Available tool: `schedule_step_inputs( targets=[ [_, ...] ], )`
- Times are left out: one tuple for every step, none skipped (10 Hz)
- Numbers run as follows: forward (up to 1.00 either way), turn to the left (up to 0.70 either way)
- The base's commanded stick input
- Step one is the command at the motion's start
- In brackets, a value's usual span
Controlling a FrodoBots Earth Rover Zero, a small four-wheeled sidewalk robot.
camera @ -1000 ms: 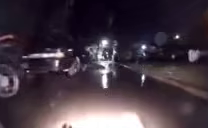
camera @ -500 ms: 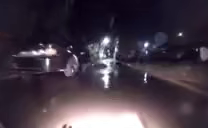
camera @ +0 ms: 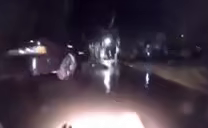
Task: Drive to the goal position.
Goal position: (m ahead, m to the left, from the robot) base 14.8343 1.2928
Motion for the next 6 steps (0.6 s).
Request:
schedule_step_inputs(
  targets=[
    [1.00, -0.27],
    [1.00, -0.27],
    [1.00, -0.27],
    [1.00, -0.27],
    [1.00, -0.27],
    [1.00, -0.26]
  ],
)
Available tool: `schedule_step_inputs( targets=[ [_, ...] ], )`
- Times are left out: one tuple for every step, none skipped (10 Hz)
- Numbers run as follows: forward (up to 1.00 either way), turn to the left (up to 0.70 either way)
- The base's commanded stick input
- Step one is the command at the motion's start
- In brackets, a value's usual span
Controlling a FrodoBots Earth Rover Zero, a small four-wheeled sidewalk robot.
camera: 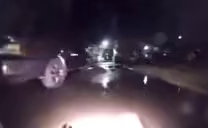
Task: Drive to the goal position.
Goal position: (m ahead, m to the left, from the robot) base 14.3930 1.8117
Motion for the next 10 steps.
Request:
schedule_step_inputs(
  targets=[
    [1.00, -0.14],
    [1.00, -0.02],
    [1.00, 0.00],
    [1.00, 0.00],
    [1.00, 0.00],
    [1.00, 0.00],
    [1.00, 0.00],
    [1.00, 0.00],
    [1.00, 0.00],
    [1.00, 0.00]
  ],
)
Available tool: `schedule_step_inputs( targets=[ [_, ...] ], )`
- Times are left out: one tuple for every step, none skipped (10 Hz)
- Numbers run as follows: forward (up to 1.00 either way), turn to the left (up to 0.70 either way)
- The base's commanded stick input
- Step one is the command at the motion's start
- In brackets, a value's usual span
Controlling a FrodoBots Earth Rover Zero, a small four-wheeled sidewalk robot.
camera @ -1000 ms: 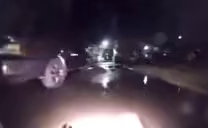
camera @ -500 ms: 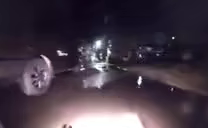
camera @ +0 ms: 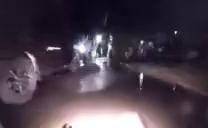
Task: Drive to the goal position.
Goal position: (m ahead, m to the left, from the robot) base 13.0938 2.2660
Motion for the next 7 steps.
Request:
schedule_step_inputs(
  targets=[
    [1.00, 0.00],
    [1.00, 0.00],
    [1.00, 0.00],
    [1.00, 0.00],
    [1.00, 0.00],
    [1.00, 0.00],
    [1.00, 0.00]
  ],
)
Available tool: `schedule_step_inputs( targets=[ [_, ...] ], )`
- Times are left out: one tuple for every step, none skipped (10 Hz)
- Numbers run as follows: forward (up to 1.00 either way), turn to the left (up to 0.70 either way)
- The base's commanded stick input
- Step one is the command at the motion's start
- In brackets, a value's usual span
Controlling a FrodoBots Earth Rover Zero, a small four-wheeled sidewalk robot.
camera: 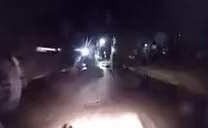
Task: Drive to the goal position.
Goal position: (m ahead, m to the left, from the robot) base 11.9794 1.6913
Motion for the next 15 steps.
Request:
schedule_step_inputs(
  targets=[
    [1.00, 0.00],
    [1.00, 0.00],
    [1.00, 0.00],
    [1.00, 0.00],
    [1.00, 0.00],
    [1.00, 0.00],
    [1.00, 0.00],
    [1.00, 0.00],
    [1.00, 0.00],
    [1.00, 0.00],
    [1.00, 0.00],
    [1.00, 0.00],
    [1.00, 0.00],
    [1.00, 0.00],
    [1.00, 0.00]
  ],
)
